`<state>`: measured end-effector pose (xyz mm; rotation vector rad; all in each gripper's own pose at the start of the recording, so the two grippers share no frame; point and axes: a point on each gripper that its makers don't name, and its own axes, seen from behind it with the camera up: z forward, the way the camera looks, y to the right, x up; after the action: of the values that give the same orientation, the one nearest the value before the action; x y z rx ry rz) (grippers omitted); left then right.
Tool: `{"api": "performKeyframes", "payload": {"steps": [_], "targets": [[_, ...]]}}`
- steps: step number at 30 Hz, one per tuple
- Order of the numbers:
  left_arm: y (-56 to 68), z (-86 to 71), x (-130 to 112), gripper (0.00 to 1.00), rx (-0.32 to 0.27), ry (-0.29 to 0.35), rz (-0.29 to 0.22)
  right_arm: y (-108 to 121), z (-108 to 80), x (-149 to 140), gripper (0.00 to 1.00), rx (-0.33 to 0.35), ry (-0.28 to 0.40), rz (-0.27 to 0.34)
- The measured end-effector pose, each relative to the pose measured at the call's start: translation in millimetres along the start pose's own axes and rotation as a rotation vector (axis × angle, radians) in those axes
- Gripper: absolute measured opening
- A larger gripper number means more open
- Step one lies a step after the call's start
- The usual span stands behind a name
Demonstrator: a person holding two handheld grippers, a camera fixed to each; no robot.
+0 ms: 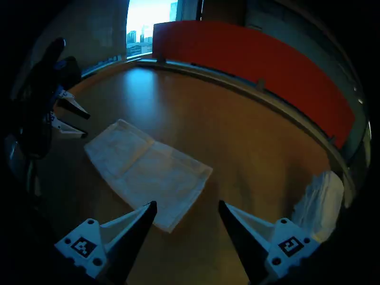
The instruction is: Fold towel
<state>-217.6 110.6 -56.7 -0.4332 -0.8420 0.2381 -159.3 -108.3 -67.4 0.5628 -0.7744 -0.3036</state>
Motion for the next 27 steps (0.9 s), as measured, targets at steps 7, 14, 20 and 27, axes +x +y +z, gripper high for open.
{"api": "performKeyframes", "payload": {"steps": [7, 14, 20, 27], "targets": [[-3.0, -5.9, -3, 0.92, 0.016, 0.009, -0.008, -2, -2.3, -6, 1.00, 0.009, -0.006, -0.003], [-6.0, -15.9, -6, 0.92, 0.037, 0.023, -0.039, -4, -0.8, -7, 1.00, 0.031, -0.008, -0.028], [-6.8, -29.7, -16, 0.92, 0.062, 0.028, -0.076, -7, 1.9, -7, 1.00, 0.055, -0.012, -0.053], [-8.9, -48.7, -29, 0.92, 0.094, 0.042, -0.135, -12, 5.8, -7, 1.00, 0.084, -0.012, -0.084]]}}
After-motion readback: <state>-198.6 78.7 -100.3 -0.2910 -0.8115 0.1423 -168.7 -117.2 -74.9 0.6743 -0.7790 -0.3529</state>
